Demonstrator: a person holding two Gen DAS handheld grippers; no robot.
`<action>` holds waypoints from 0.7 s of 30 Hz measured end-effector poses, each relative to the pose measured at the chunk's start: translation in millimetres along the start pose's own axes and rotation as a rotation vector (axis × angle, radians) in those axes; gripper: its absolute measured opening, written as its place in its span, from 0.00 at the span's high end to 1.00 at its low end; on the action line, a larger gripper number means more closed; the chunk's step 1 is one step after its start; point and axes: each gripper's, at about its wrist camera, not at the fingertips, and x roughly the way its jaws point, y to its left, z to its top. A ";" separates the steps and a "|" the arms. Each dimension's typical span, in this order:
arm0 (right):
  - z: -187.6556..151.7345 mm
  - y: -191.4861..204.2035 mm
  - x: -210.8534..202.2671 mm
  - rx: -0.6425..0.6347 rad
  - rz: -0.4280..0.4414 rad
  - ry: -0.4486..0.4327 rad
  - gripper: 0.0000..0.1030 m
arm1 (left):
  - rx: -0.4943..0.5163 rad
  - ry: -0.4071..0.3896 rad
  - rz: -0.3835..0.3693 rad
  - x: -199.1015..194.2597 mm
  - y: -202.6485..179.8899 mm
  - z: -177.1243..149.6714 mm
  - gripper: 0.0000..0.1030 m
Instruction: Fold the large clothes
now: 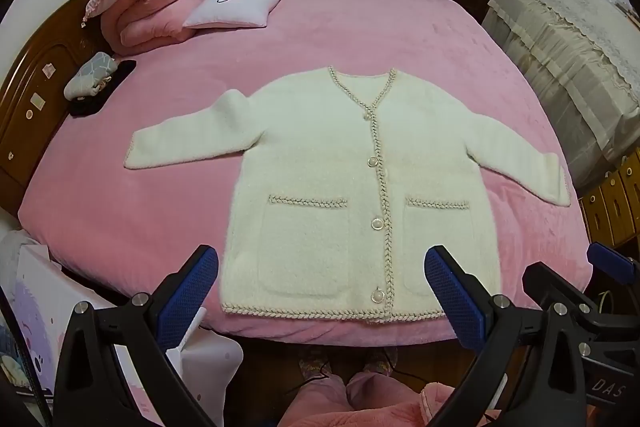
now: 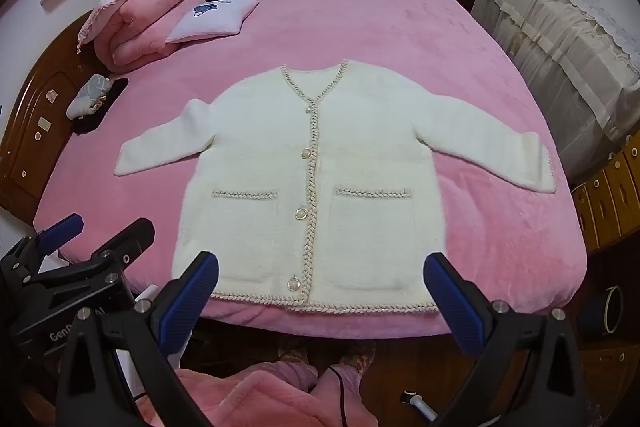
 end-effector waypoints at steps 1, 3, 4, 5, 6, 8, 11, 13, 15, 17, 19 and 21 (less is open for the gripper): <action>-0.1 0.0 -0.3 0.000 0.002 -0.007 0.00 | 0.000 0.000 0.000 0.0 0.0 0.0 0.01; 0.0 0.0 -0.5 0.000 0.000 -0.006 0.00 | 0.001 -0.001 0.001 -0.1 0.0 0.0 0.01; 0.1 0.0 -0.5 0.000 0.000 -0.006 0.00 | 0.001 -0.001 0.001 0.1 -0.1 -0.1 0.01; 0.2 0.1 -0.5 -0.001 -0.001 -0.005 0.00 | 0.000 -0.001 0.001 0.1 0.0 0.0 0.01; 0.3 0.1 -0.5 -0.001 -0.001 -0.005 0.00 | 0.000 -0.001 0.000 0.0 0.1 0.0 0.01; 0.4 0.0 -0.7 -0.001 -0.002 -0.006 0.00 | 0.000 -0.003 0.001 0.0 -0.3 0.0 0.01; 0.4 1.6 -0.6 -0.002 -0.004 -0.007 0.00 | 0.003 -0.005 0.003 0.2 -1.7 0.2 0.01; 0.7 -1.2 2.2 -0.001 -0.004 -0.009 0.00 | 0.004 -0.006 0.001 3.4 -4.6 2.4 0.01; 1.0 -6.4 0.6 -0.002 -0.008 -0.011 0.00 | 0.003 -0.007 -0.001 1.6 -4.3 3.0 0.01; 1.8 -4.7 -2.6 -0.003 -0.013 -0.012 0.00 | 0.003 -0.008 -0.002 -0.5 -3.9 3.4 0.01; 3.7 -7.1 -2.6 -0.001 -0.014 -0.013 0.00 | 0.002 -0.010 -0.005 -1.9 -1.7 1.6 0.01; 4.6 -2.3 -4.6 -0.001 -0.025 -0.015 0.00 | 0.003 -0.013 -0.009 -1.0 -1.6 3.9 0.01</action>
